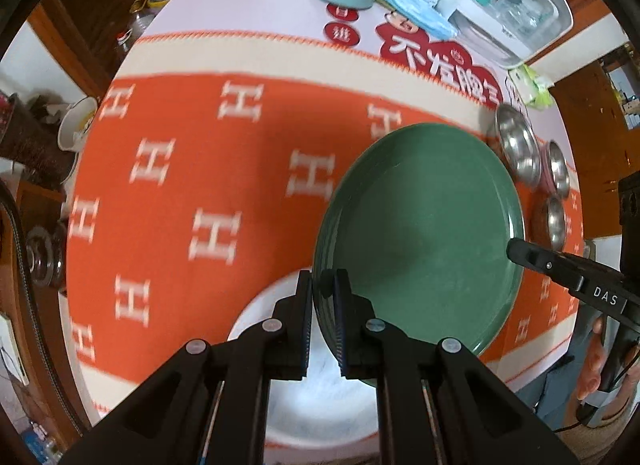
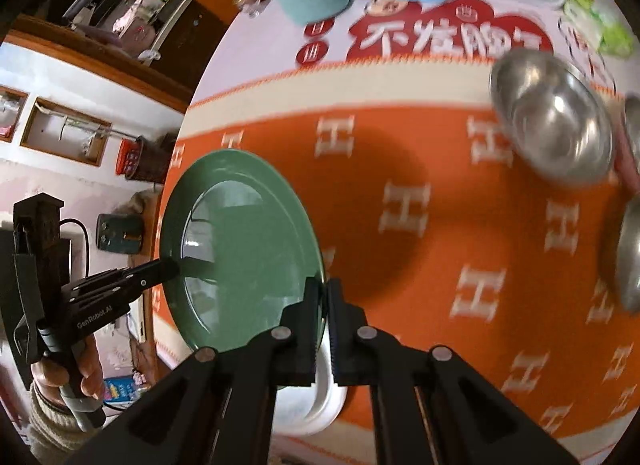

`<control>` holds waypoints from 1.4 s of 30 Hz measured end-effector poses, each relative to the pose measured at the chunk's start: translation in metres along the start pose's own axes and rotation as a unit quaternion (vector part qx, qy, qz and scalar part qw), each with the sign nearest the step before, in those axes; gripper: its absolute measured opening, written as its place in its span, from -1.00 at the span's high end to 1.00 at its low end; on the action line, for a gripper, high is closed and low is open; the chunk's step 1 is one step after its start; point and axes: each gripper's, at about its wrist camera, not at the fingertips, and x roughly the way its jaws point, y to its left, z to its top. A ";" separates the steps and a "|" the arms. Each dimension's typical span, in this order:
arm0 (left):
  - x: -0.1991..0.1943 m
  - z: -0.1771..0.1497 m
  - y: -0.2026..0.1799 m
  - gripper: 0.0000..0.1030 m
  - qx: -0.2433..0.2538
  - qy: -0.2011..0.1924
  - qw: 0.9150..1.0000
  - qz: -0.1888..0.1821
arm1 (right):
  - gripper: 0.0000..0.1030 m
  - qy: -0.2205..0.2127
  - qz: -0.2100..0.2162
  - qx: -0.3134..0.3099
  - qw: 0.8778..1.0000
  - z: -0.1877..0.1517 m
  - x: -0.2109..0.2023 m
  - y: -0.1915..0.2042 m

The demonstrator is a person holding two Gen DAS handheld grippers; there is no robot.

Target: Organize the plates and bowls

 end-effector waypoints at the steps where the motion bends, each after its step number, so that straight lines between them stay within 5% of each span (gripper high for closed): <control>1: 0.000 -0.012 0.003 0.85 0.001 0.002 1.000 0.004 | 0.92 0.002 0.002 0.000 1.000 -0.012 0.003 0.003; 15: 0.042 -0.107 0.043 0.83 -0.013 0.048 0.998 0.044 | 0.92 0.020 -0.011 -0.005 1.000 -0.103 0.060 0.021; 33: 0.062 -0.101 0.029 0.75 0.033 0.049 0.995 0.081 | 0.87 0.023 -0.033 -0.008 0.999 -0.110 0.080 0.020; 40: 0.064 -0.102 0.026 0.28 0.040 0.048 0.994 0.086 | 0.82 0.029 -0.085 -0.051 0.995 -0.113 0.077 0.036; 42: 0.061 -0.103 0.025 0.04 0.043 0.045 0.994 0.086 | 0.61 0.027 -0.105 -0.062 0.992 -0.113 0.077 0.040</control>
